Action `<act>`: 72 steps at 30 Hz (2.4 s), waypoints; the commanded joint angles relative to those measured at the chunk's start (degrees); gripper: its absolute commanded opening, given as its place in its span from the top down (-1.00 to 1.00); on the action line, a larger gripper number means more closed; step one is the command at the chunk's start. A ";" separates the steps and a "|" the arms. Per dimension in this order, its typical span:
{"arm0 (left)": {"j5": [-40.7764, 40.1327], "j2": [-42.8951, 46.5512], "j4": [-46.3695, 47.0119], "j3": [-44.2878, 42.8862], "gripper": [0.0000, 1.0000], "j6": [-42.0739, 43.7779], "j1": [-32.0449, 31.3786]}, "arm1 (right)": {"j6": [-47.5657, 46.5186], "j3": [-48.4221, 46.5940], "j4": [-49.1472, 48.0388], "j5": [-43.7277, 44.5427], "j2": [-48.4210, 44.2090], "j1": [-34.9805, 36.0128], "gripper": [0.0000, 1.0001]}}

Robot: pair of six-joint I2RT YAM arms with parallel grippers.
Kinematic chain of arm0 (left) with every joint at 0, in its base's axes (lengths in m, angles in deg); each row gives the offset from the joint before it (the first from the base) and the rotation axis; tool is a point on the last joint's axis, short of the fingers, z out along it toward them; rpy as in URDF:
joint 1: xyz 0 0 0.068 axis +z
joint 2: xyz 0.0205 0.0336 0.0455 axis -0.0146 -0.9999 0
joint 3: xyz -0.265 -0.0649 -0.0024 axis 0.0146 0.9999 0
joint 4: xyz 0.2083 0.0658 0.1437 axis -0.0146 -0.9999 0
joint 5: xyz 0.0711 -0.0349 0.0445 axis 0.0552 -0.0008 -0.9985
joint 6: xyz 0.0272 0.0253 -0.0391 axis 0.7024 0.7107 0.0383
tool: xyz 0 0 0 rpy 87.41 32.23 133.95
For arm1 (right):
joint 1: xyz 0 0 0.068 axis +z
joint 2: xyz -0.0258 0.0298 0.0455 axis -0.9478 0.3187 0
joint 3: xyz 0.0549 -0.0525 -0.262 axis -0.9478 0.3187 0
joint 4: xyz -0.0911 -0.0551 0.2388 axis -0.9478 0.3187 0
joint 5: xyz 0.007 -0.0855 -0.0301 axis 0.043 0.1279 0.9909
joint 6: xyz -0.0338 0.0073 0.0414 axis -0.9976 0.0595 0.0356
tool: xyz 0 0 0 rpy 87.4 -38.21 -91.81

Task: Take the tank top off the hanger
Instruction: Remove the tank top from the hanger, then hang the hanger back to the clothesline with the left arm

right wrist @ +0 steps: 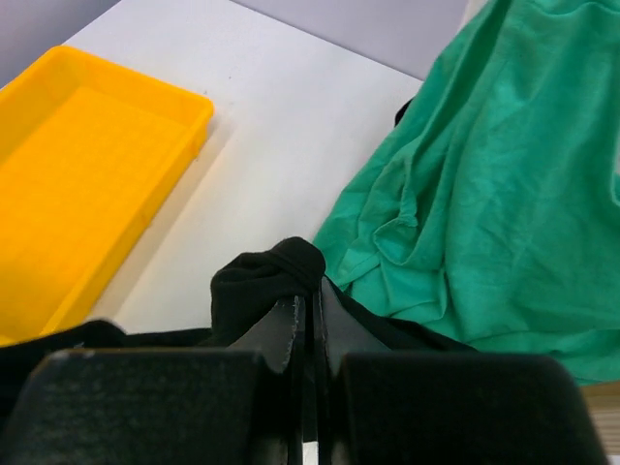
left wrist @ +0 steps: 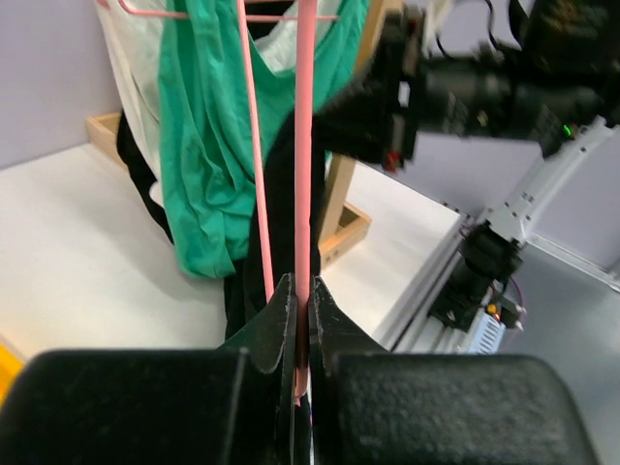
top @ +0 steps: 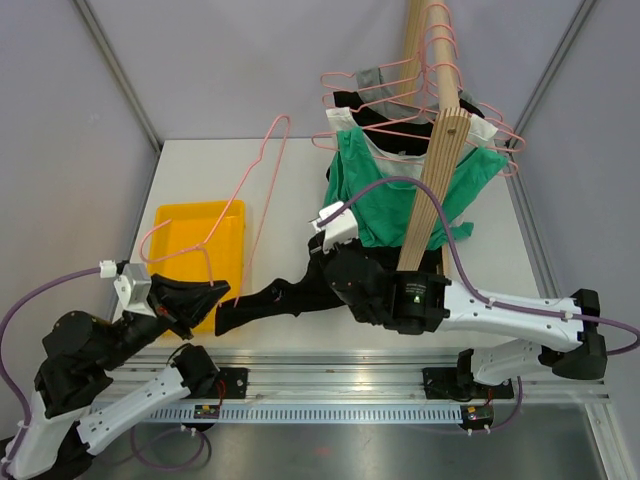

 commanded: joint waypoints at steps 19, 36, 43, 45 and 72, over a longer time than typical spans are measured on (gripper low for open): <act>-12.57 -9.68 23.83 3.53 1.00 6.08 0.13 | 5.91 -4.78 0.27 6.45 4.49 14.13 1.00; -9.41 -18.39 19.79 -3.77 1.00 5.64 0.13 | 13.90 -2.32 5.10 6.80 4.32 15.01 0.79; -7.75 -19.17 14.18 -7.89 1.00 6.25 0.13 | 19.00 -4.07 14.83 9.70 3.70 15.01 -0.99; -5.99 -20.58 9.00 -12.09 1.00 7.13 0.13 | 19.97 -3.99 16.35 10.23 1.60 15.01 -0.99; 19.95 -44.83 -12.99 -31.62 1.00 19.52 0.13 | 17.42 -6.80 34.55 25.00 -25.57 15.01 -0.99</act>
